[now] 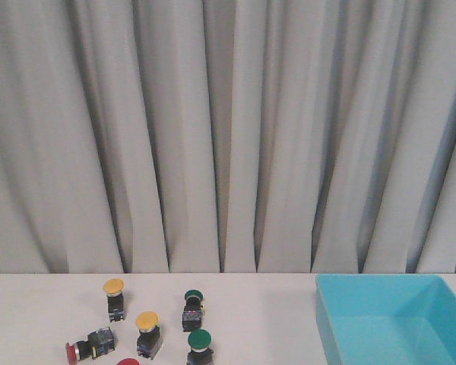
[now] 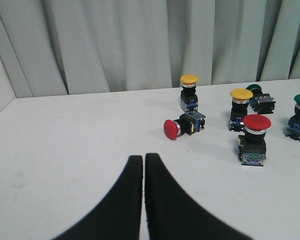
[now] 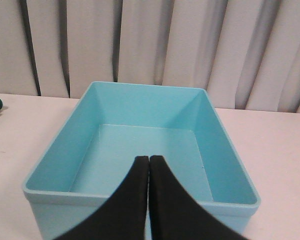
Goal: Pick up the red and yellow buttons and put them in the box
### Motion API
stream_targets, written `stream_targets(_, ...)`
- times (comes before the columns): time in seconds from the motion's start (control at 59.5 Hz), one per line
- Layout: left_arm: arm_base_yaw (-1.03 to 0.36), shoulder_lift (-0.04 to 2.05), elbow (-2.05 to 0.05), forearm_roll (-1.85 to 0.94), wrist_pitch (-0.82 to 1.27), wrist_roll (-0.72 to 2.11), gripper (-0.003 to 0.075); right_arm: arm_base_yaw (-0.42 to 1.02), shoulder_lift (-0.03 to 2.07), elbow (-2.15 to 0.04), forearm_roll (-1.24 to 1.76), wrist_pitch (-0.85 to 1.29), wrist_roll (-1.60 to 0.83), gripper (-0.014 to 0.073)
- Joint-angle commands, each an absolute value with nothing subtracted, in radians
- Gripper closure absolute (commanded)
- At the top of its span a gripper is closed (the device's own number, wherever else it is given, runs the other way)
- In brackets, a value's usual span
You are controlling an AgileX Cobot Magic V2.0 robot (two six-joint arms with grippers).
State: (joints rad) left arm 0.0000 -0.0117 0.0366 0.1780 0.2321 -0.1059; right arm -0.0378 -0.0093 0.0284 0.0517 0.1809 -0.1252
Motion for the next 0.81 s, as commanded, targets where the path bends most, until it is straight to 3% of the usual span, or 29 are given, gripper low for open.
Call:
stream_targets(0.0, -0.003, -0.026, 0.035, 0.173, 0.155, -0.117, 0.0726, -0.039, -0.028, 0.043, 0.05, 0.105, -0.121, 0.0603)
stream_targets(0.79, -0.003, -0.026, 0.035, 0.173, 0.153, -0.114, 0.0726, -0.039, -0.028, 0.042, 0.046, 0.071, -0.126, 0.0603)
